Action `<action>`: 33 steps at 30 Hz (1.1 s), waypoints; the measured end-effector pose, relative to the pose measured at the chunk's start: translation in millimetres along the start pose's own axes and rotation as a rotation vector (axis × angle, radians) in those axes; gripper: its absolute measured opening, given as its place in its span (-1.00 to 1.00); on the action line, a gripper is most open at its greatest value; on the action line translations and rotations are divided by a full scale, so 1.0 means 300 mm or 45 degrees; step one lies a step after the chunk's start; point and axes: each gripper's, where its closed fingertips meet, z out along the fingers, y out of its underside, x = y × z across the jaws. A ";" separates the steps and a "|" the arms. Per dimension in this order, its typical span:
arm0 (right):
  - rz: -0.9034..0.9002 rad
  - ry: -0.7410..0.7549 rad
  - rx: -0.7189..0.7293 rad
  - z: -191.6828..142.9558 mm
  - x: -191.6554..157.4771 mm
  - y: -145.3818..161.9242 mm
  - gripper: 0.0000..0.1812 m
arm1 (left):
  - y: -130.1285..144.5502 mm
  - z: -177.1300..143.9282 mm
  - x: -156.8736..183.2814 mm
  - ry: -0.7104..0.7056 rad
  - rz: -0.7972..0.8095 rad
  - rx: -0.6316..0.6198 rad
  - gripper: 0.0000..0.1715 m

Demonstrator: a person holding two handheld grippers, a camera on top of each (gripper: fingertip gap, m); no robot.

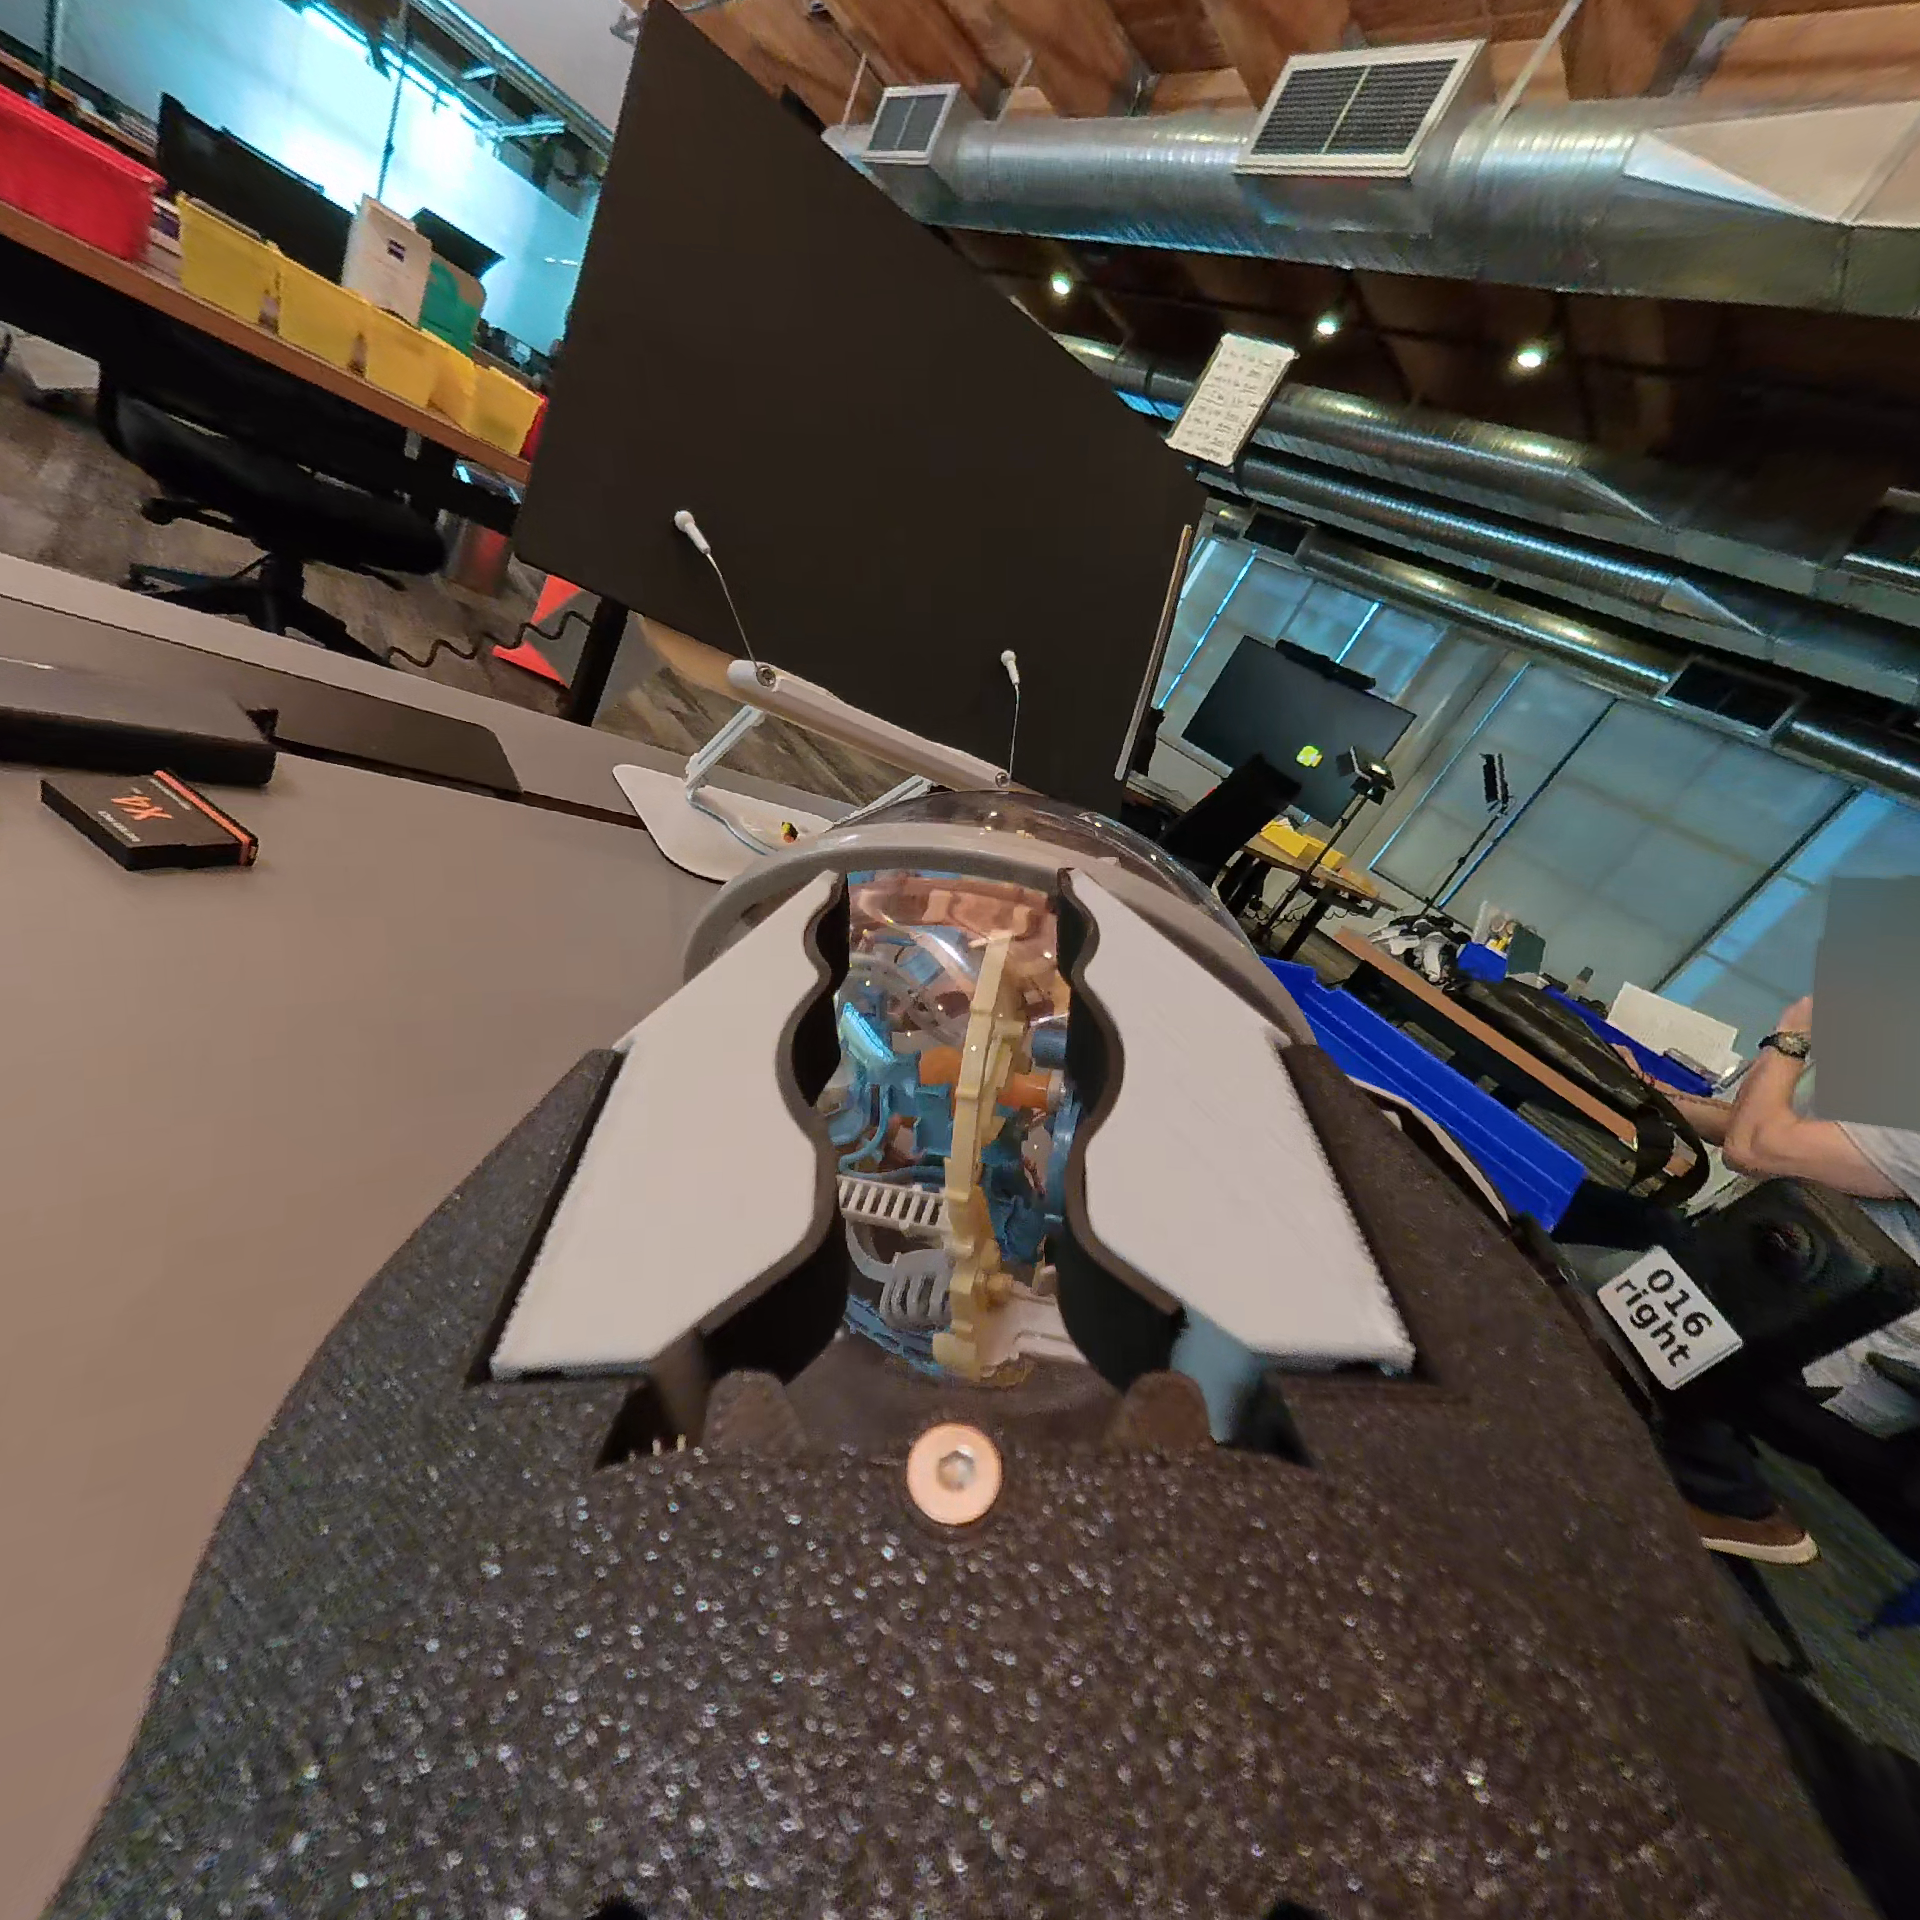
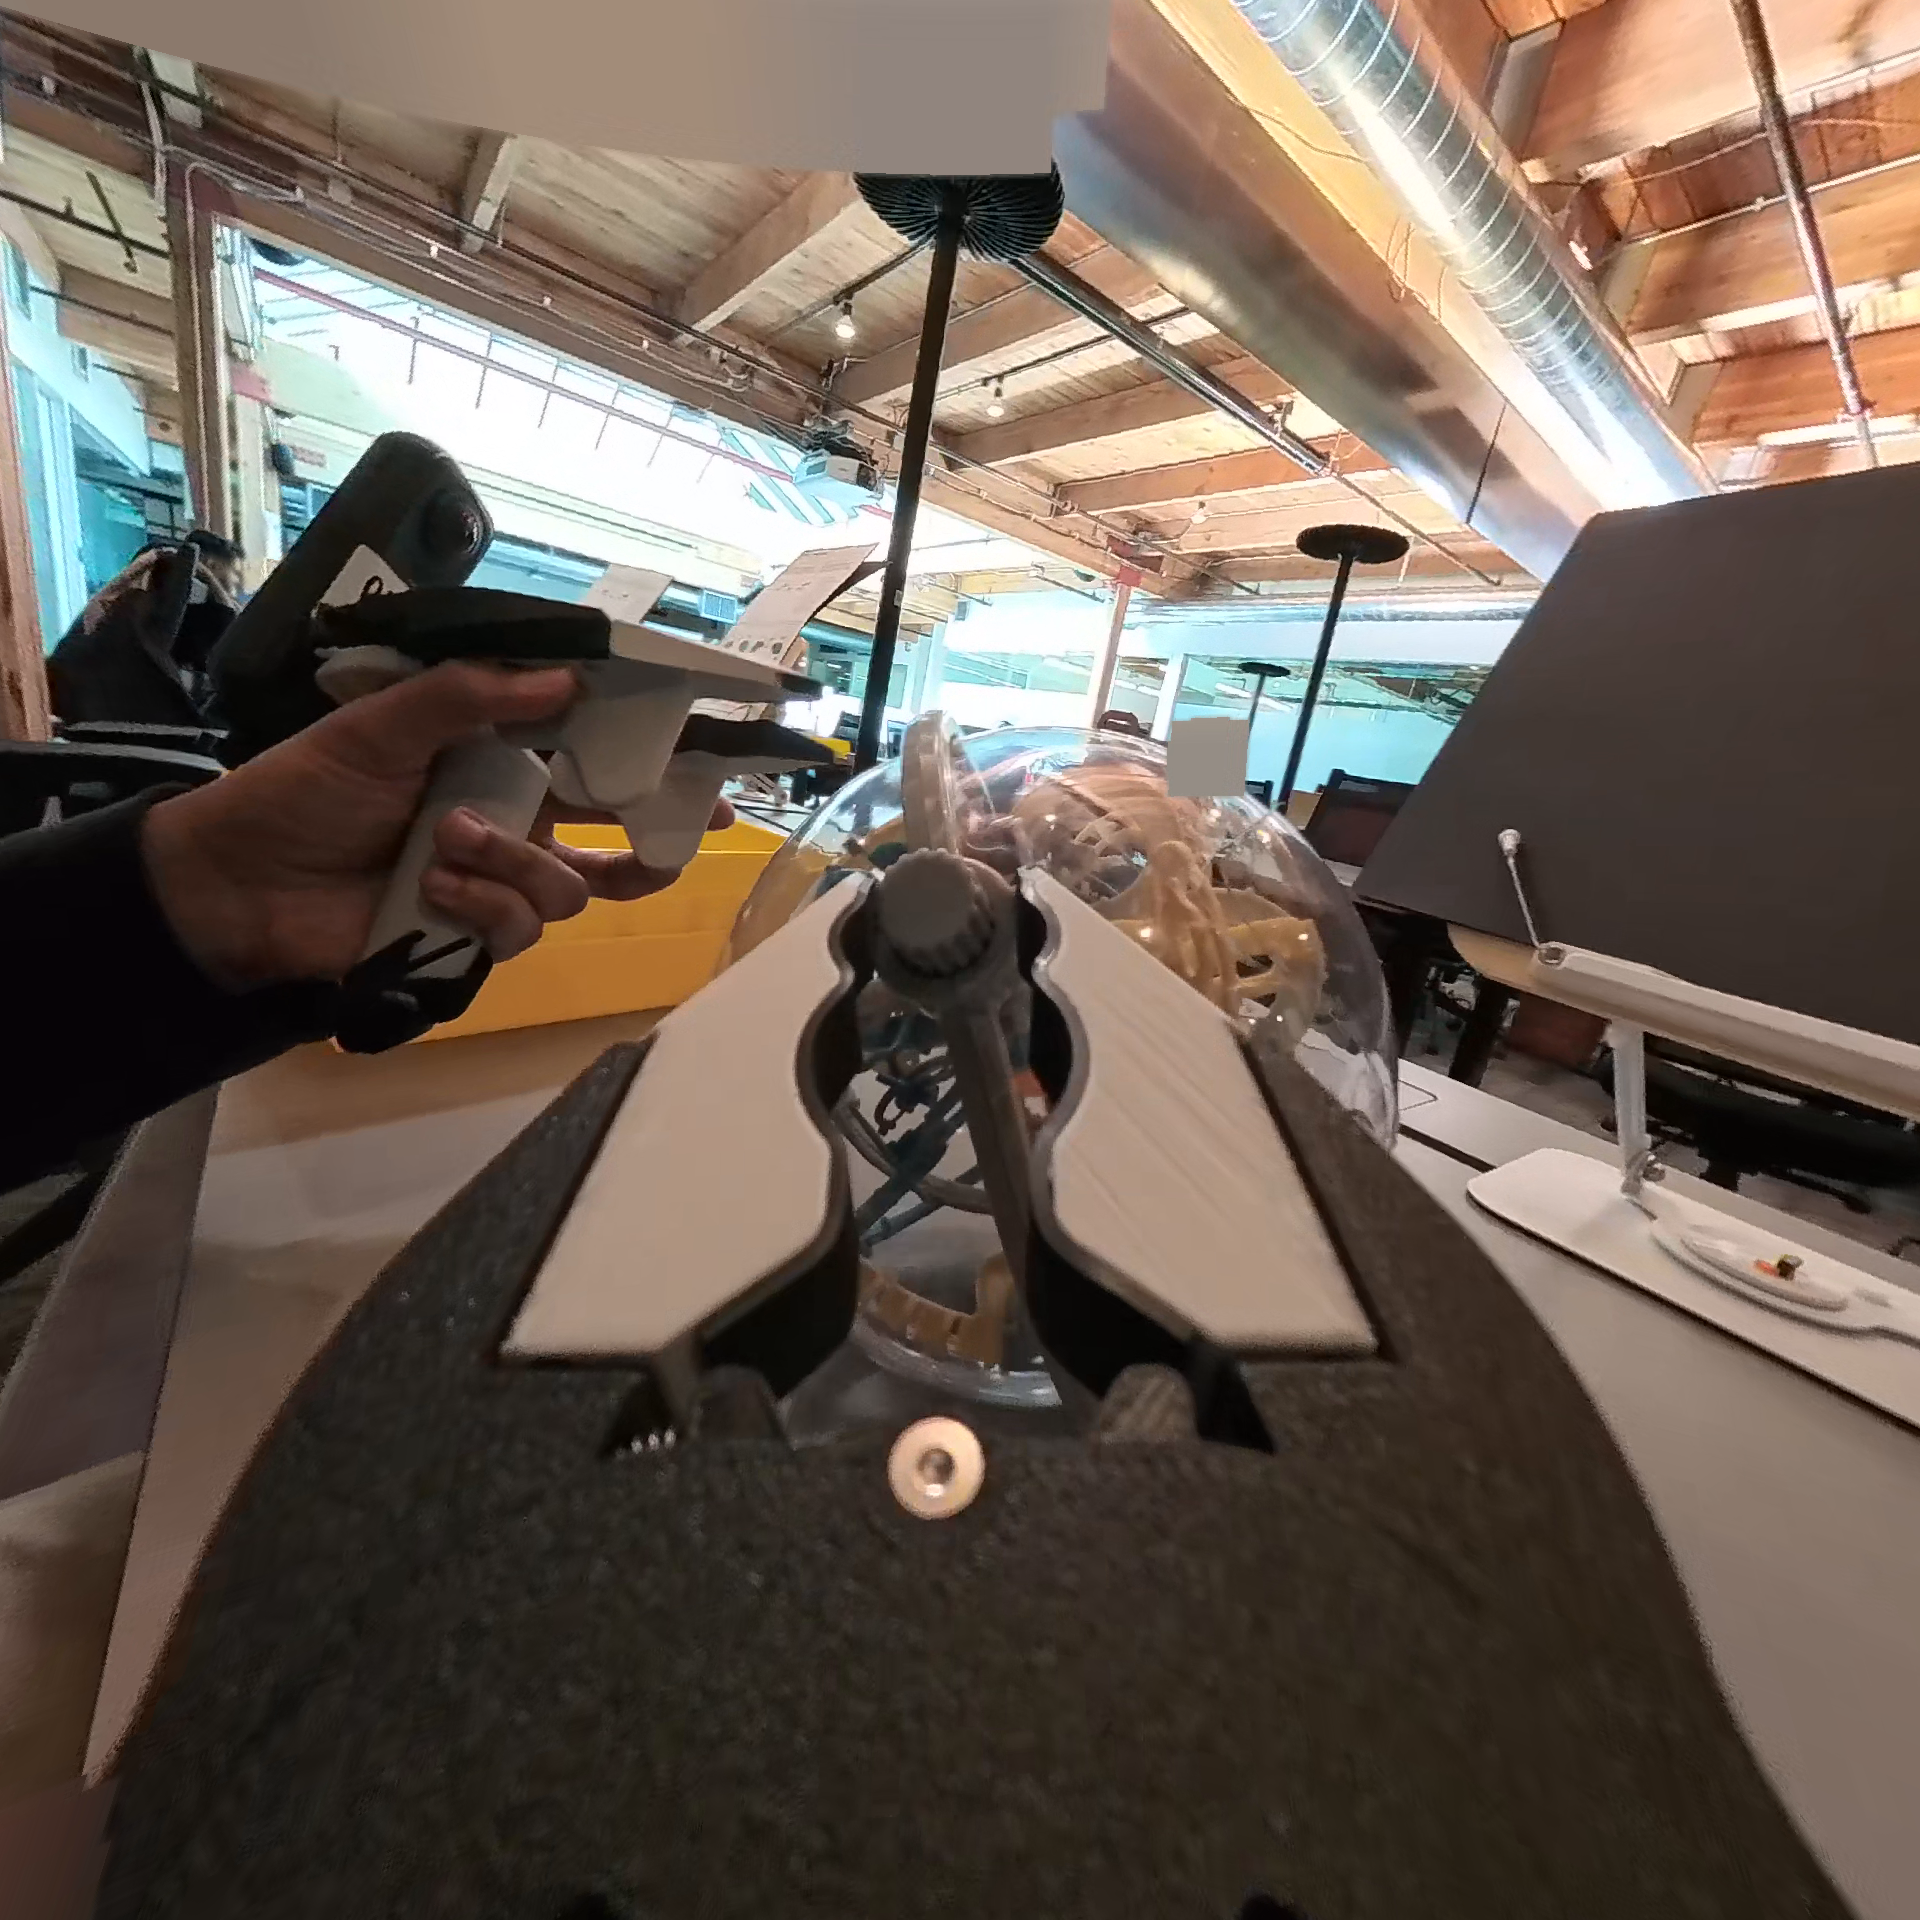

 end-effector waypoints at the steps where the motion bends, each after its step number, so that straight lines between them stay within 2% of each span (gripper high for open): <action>1: 0.011 0.007 0.002 -0.001 0.006 0.000 -0.73 | 0.002 0.001 0.001 0.002 -0.001 -0.003 -0.58; 33: 0.134 0.082 0.055 -0.018 0.073 -0.006 -0.75 | 0.037 0.013 0.000 0.017 -0.029 -0.051 -0.57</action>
